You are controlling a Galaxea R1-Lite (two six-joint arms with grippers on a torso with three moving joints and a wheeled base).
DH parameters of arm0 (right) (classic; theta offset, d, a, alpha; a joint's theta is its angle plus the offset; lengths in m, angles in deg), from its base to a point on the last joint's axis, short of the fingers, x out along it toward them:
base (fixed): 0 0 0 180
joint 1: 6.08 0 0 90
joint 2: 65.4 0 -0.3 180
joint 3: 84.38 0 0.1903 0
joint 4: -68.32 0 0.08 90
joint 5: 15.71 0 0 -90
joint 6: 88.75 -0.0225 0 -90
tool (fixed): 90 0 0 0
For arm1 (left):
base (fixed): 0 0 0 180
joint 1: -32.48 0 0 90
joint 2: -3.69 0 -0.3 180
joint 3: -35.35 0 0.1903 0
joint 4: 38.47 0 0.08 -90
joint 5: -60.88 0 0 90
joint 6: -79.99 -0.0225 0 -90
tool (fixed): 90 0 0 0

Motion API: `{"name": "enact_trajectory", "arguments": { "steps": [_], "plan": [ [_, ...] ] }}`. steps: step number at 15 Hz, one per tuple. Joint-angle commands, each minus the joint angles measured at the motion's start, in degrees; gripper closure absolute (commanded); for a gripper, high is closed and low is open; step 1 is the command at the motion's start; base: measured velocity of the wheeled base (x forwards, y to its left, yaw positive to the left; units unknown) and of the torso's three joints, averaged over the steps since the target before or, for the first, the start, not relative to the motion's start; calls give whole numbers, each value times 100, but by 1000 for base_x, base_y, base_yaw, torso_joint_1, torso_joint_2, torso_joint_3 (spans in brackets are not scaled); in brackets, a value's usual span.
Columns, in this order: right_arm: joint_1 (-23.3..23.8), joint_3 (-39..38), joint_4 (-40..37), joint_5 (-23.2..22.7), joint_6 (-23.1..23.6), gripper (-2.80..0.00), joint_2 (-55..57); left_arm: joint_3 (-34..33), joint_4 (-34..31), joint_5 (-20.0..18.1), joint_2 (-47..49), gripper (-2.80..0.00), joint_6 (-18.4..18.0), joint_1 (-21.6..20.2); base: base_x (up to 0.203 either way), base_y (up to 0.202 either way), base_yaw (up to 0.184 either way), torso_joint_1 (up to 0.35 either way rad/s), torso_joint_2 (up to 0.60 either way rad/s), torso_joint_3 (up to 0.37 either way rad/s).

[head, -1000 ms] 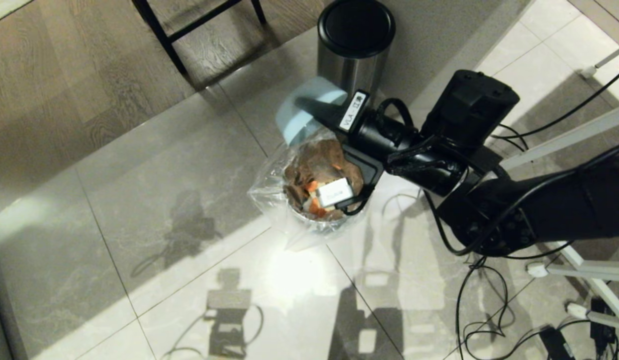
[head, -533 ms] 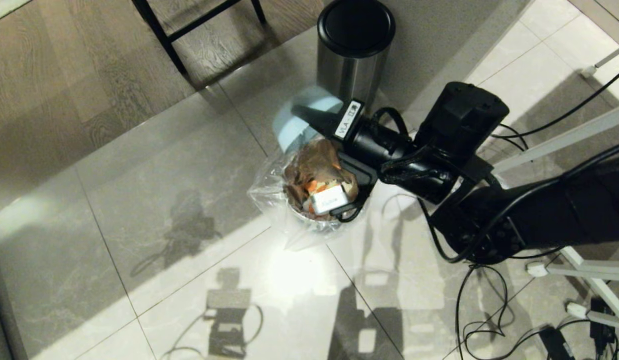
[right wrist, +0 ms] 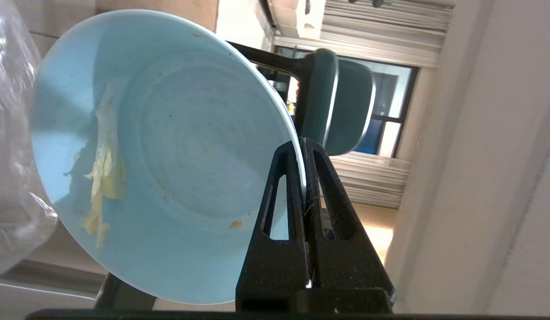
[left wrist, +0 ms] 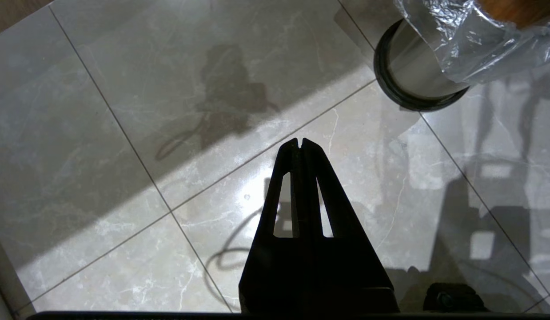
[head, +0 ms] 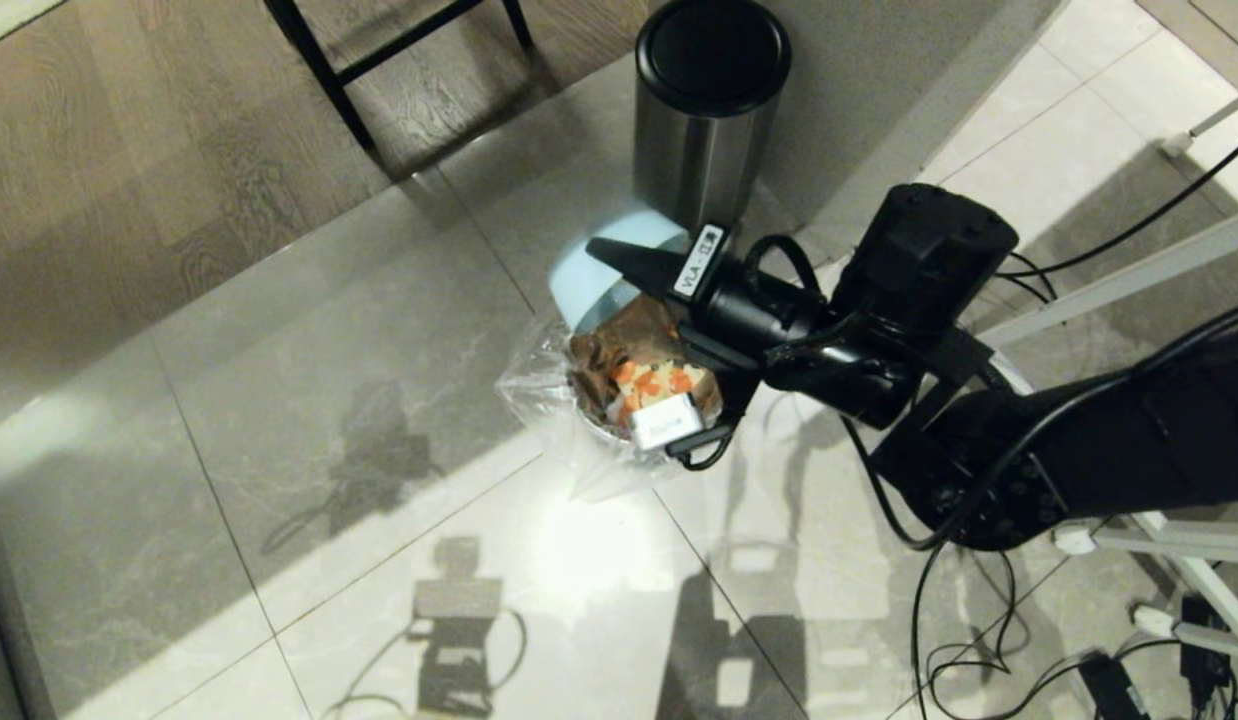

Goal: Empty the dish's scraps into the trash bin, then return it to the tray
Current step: Pour the leftover food from the bowl into the trash can

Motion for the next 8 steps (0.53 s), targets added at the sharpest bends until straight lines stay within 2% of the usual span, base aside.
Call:
{"name": "enact_trajectory", "arguments": {
  "steps": [1,8],
  "plan": [
    [-75,200,2,19,39,0,-109,0,2,2,6,0,4,0,0,0,0,0,0,0],
    [-140,-2,-61,77,-55,0,-285,0,2,2,-2,0,1,0,0,0,0,0,0,0]
  ]
}}
